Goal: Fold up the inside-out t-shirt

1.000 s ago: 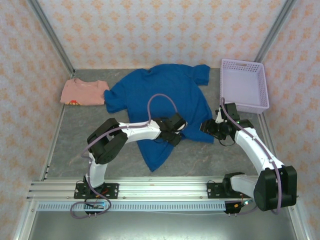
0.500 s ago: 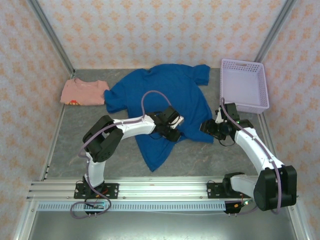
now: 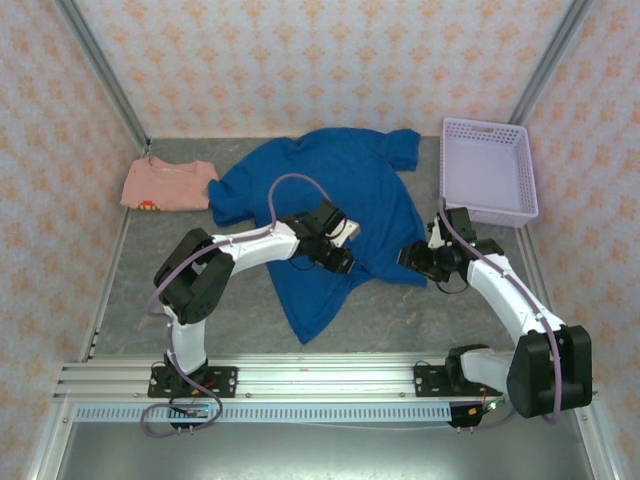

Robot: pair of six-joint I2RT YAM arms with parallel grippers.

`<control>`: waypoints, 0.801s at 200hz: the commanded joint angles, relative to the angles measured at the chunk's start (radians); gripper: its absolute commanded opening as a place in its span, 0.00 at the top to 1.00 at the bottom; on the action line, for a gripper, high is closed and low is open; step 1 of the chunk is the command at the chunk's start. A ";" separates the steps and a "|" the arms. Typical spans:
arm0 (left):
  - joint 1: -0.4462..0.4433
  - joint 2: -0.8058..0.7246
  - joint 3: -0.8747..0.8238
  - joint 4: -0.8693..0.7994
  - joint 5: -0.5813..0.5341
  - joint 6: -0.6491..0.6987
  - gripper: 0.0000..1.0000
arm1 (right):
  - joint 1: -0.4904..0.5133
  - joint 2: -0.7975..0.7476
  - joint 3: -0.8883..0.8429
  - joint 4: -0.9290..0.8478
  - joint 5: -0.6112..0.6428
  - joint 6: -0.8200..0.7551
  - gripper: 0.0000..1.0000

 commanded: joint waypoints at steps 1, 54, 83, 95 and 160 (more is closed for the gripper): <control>0.006 -0.005 0.010 -0.012 0.031 0.023 0.82 | 0.007 0.004 0.008 0.007 -0.007 -0.012 0.50; 0.006 0.000 0.005 0.000 0.087 0.014 0.92 | 0.007 0.004 0.000 0.007 -0.002 -0.014 0.50; 0.006 -0.039 -0.047 0.047 0.177 -0.006 1.00 | 0.012 0.004 -0.003 0.008 -0.025 -0.020 0.50; 0.006 -0.078 -0.092 0.106 0.251 -0.043 1.00 | 0.040 -0.017 -0.010 0.024 -0.046 -0.027 0.50; 0.002 -0.182 -0.284 0.330 0.518 -0.183 1.00 | 0.188 -0.063 -0.156 0.200 -0.156 0.034 0.50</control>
